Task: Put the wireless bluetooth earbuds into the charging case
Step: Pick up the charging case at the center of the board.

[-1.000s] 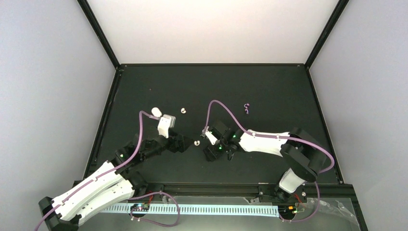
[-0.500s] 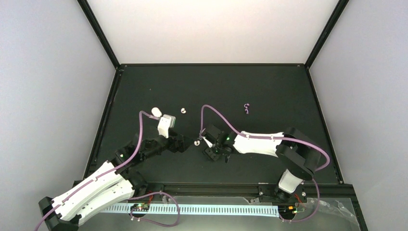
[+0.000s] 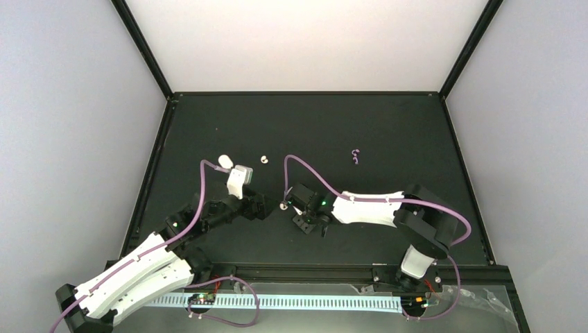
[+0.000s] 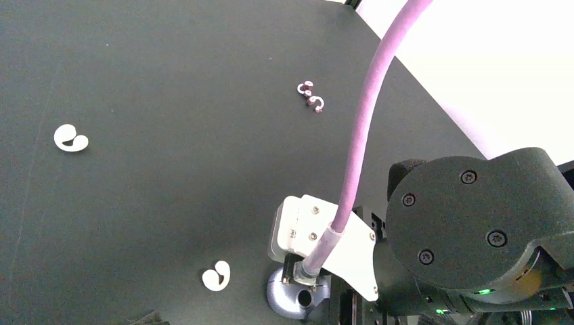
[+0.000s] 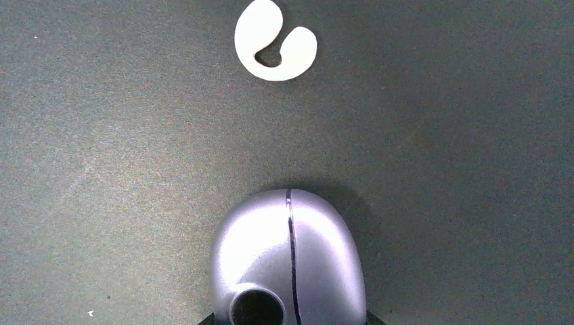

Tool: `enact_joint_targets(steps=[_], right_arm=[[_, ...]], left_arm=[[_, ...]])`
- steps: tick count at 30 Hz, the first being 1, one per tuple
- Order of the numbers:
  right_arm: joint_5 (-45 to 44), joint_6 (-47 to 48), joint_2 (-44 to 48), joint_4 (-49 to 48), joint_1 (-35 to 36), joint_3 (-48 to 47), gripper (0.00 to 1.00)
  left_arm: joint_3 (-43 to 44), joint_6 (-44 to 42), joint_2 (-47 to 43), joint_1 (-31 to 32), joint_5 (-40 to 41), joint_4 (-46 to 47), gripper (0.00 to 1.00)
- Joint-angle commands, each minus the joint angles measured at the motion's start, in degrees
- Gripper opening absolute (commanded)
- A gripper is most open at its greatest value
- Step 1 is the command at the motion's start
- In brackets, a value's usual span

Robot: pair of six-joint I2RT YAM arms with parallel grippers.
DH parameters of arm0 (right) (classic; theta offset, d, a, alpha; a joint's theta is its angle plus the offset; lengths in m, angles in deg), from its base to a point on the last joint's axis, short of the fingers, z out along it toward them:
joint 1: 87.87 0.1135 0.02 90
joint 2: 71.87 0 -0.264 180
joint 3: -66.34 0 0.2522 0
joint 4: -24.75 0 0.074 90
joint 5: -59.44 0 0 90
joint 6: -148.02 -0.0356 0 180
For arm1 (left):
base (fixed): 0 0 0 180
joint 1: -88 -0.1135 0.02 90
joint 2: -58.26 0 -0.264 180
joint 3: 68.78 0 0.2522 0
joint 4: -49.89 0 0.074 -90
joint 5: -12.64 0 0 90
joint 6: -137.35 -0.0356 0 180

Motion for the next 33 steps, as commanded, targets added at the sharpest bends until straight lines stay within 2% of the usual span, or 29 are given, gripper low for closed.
enact_joint_targets(steps=[1,7,13,18,22,26,29,33], right_arm=[[-2.6,-0.5,0.0,1.0,0.1,2.5,0.36],[-4.4,-1.2,6.5,0.1,0.1,4.9,0.31],[-3.6,0.8,20.2,-0.1,0.4,8.7,0.31],[-3.5,2.9,30.1,-0.1,1.3,8.8,0.30],[-6.7,2.4,28.4,2.8,1.3,7.0,0.29],[-5.9,-0.1,26.2,2.6,1.3,7.1,0.35],[-4.6,-2.6,25.8,0.4,1.2,8.6,0.41],[-4.3,-4.4,22.4,-0.1,1.2,8.6,0.55]], left_arm=[[0.0,0.5,-0.7,0.3,0.6,-0.2,0.99],[0.0,0.7,-0.8,0.2,1.4,-0.3,0.99],[-1.5,4.3,-0.9,0.2,5.7,2.2,0.99],[-2.1,4.4,1.0,0.2,-0.6,9.6,0.99],[0.8,4.7,6.2,0.2,0.3,7.3,0.99],[2.1,4.7,9.0,0.2,-0.7,5.0,0.99],[2.0,4.7,8.4,0.2,-0.6,3.5,0.99],[0.2,4.6,5.6,0.1,0.9,3.5,0.99]])
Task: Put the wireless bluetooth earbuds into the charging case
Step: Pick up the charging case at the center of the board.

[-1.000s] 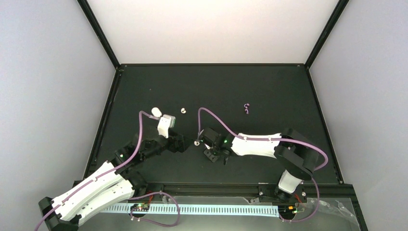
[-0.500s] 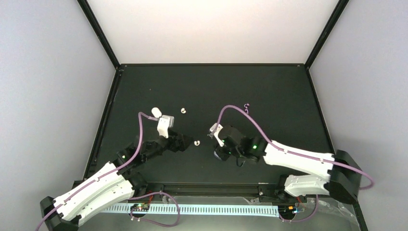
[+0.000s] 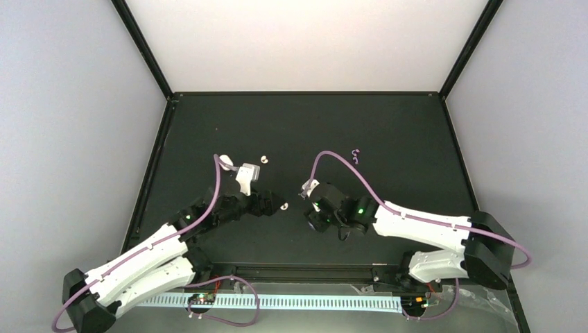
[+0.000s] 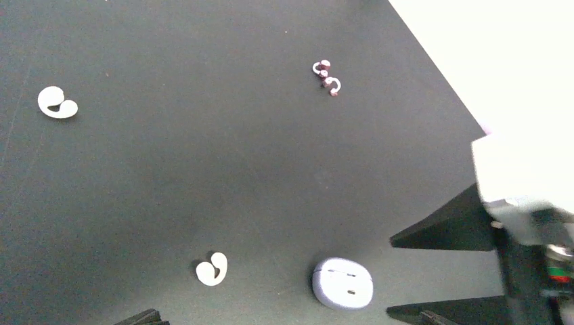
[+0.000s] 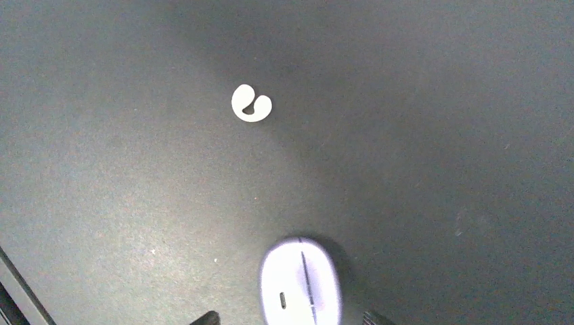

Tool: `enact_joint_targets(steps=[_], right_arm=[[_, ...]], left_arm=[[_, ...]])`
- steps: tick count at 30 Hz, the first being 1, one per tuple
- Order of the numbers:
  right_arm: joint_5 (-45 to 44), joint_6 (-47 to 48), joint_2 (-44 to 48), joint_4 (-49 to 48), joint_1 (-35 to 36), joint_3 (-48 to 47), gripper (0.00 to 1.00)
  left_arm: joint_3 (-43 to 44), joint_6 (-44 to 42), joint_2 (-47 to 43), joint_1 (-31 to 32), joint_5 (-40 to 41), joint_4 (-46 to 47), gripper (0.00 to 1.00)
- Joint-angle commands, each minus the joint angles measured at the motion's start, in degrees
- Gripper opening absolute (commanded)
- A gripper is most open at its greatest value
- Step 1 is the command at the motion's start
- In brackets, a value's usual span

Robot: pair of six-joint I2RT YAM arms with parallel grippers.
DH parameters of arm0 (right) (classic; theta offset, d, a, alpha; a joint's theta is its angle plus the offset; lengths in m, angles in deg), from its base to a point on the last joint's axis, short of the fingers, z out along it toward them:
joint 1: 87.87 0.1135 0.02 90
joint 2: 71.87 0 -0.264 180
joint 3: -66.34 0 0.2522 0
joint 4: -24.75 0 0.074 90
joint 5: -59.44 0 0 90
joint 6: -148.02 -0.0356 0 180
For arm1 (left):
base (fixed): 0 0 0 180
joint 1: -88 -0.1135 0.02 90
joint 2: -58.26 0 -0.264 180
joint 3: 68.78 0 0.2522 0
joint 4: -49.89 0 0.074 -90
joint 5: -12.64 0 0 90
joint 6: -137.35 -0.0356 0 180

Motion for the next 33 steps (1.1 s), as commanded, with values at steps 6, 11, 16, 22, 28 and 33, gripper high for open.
enact_joint_targets(steps=[6,11,16,22,28,33], right_arm=[[-0.6,-2.4,-9.9,-1.5,-0.3,-3.0,0.70],[-0.5,-1.2,-15.0,-1.1,-1.4,-5.6,0.73],[0.1,-0.2,-18.9,-1.0,-2.0,-6.9,0.73],[0.5,-0.4,-20.8,-0.9,-2.7,-5.9,0.73],[1.7,-0.4,-21.4,-1.5,-2.8,-4.7,0.61],[2.4,-0.4,-21.7,-1.4,-2.8,-4.1,0.49]], left_arm=[[-1.9,0.8,-6.7,0.1,2.0,0.1,0.99],[-2.1,1.1,-8.2,0.1,2.1,-1.8,0.99],[-2.8,1.1,-9.6,0.1,2.2,-2.7,0.99],[-3.4,1.0,-10.9,0.1,2.4,-3.0,0.99],[-4.0,1.3,-10.6,0.2,2.1,-2.2,0.99],[-3.8,1.3,-10.4,0.1,2.0,-2.2,0.99]])
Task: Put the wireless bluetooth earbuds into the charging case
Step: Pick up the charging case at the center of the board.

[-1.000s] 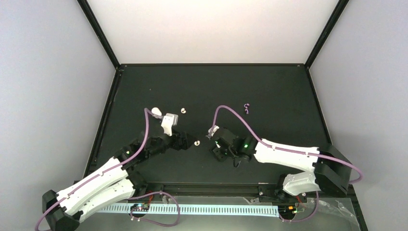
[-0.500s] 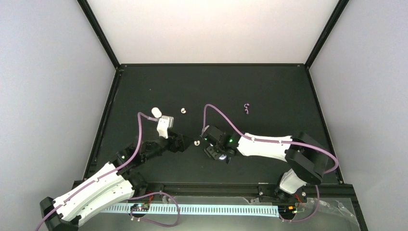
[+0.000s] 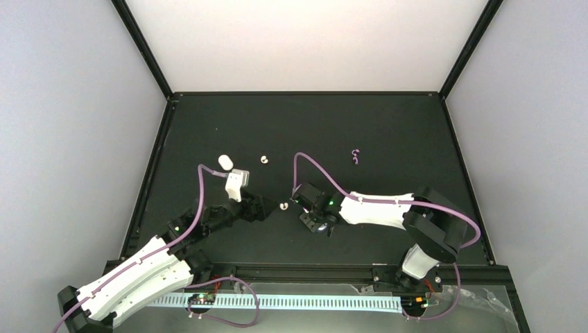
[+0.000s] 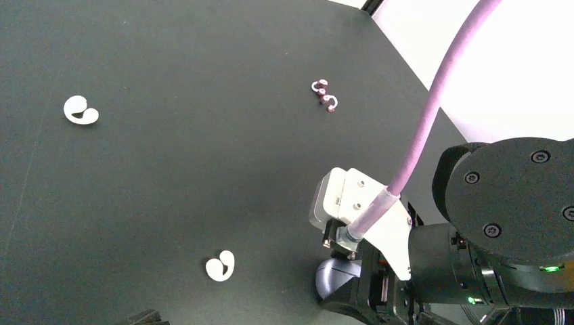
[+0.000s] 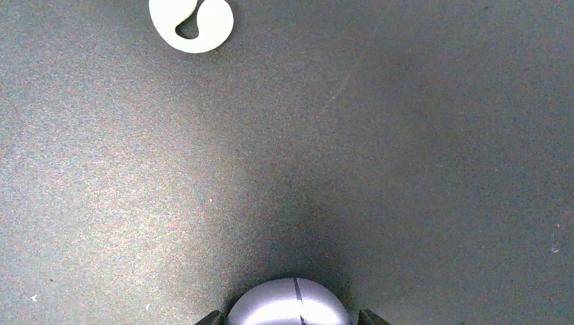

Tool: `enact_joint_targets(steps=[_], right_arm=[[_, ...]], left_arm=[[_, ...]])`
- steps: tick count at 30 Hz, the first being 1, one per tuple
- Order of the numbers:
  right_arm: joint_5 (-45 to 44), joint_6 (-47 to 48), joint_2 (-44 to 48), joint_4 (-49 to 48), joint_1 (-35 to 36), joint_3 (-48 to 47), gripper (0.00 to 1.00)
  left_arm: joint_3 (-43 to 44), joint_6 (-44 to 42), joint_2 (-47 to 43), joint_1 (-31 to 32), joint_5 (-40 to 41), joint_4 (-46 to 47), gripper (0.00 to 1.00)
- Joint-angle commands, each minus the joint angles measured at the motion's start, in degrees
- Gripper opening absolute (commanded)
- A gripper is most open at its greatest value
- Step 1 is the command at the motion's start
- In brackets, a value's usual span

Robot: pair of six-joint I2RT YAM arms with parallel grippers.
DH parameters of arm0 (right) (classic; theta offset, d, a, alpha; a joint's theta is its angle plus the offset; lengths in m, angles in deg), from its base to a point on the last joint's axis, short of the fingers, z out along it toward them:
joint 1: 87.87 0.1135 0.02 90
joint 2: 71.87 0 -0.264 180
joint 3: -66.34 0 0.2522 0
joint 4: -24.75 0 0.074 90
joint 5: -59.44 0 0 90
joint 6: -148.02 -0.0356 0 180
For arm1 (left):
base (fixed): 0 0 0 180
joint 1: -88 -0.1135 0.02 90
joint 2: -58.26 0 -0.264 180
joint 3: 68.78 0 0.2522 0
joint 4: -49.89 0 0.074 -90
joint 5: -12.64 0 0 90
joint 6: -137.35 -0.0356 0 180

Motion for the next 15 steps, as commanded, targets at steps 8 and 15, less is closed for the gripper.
enact_joint_targets(steps=[8,15], right_arm=[[-0.9,-1.2,3.8,-1.6,-0.2,3.2,0.34],[-4.3,-2.0,10.3,-2.7,-0.3,3.1,0.29]], left_arm=[[0.3,0.6,0.3,0.2,0.3,0.1,0.99],[1.0,0.4,0.6,0.2,0.2,0.7,0.99]])
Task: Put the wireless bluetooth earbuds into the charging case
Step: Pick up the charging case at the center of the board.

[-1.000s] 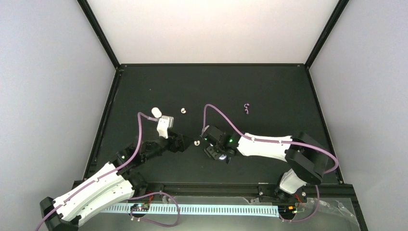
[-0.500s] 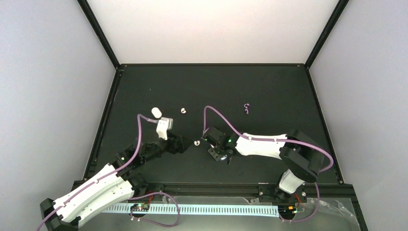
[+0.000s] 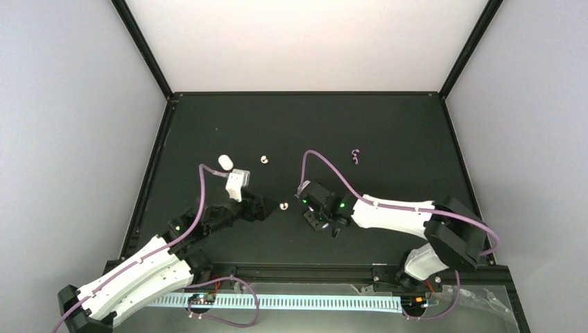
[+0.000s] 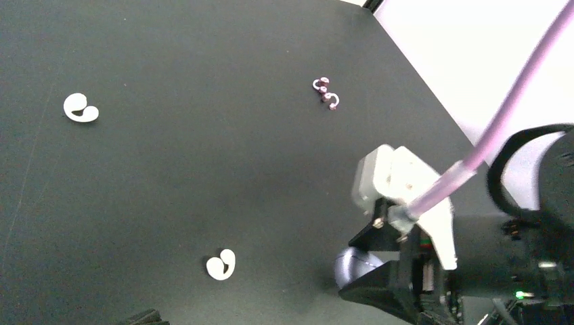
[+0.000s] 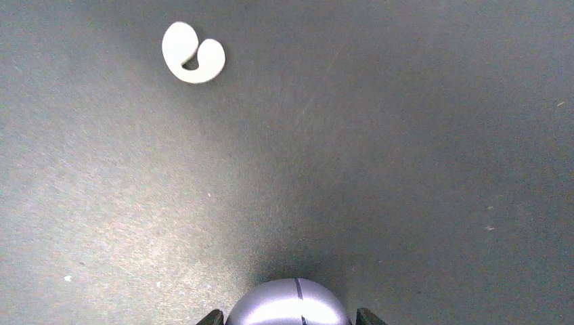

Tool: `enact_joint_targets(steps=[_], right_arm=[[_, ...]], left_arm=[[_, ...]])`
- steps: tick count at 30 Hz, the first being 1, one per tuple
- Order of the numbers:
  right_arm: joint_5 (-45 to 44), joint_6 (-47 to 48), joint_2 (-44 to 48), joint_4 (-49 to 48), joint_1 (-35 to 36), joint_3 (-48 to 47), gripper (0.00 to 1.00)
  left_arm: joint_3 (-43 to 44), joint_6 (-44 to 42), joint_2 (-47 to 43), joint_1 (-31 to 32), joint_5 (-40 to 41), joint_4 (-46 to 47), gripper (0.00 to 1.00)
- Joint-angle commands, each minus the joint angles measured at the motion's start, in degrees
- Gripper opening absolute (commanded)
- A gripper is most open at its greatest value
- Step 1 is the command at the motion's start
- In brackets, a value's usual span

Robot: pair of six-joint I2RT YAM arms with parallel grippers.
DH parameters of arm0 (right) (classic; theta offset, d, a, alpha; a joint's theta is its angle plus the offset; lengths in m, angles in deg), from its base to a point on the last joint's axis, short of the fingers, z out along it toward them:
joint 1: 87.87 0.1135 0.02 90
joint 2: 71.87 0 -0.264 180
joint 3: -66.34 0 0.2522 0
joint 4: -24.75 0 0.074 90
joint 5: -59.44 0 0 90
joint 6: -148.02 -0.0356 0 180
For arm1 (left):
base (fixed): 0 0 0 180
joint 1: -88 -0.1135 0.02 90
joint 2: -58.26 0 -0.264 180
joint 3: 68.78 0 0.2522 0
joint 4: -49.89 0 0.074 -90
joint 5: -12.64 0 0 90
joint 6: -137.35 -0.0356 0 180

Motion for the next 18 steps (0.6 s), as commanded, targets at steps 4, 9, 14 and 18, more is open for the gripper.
enact_joint_targets(steps=[4,9,14,18], right_arm=[[-4.0,-2.0,9.1,-2.9,-0.4,-1.0,0.28],[-1.3,-3.2,19.6,-6.5,-0.7,-4.5,0.28],[2.0,-1.8,28.6,-12.1,-0.6,-9.1,0.29],[5.6,-1.0,34.4,-18.0,-0.6,-10.7,0.29]], left_arm=[[1.5,0.7,0.1,0.2,0.4,1.0,0.99],[2.7,2.2,-0.5,0.1,0.3,3.7,0.99],[4.9,4.5,-1.6,0.1,-2.3,11.0,0.99],[6.4,8.4,-1.0,-0.4,-6.1,20.1,0.99]])
